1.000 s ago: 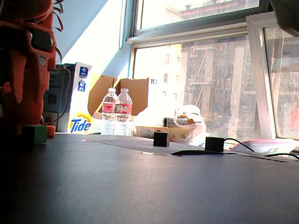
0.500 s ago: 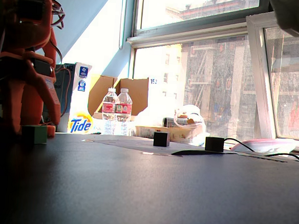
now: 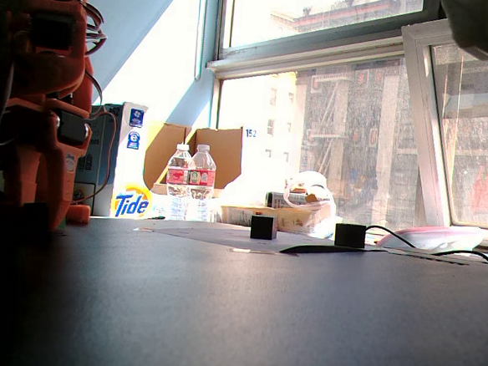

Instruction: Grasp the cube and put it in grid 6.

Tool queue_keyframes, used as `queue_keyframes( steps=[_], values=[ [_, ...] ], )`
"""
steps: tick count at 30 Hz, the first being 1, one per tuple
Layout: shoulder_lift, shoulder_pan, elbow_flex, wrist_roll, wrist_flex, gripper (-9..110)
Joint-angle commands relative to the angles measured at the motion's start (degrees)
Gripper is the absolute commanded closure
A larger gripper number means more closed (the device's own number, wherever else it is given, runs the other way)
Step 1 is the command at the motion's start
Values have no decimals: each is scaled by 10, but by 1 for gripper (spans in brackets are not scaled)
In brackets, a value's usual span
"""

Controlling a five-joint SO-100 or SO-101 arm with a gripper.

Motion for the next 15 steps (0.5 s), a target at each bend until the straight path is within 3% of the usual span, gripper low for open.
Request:
queue_keyframes(
  steps=[1, 8, 15],
  values=[
    [25, -29, -39, 21, 25, 101],
    [9, -168, -178, 120, 123, 101],
    [-130, -311, -325, 163, 171, 101]
  ],
)
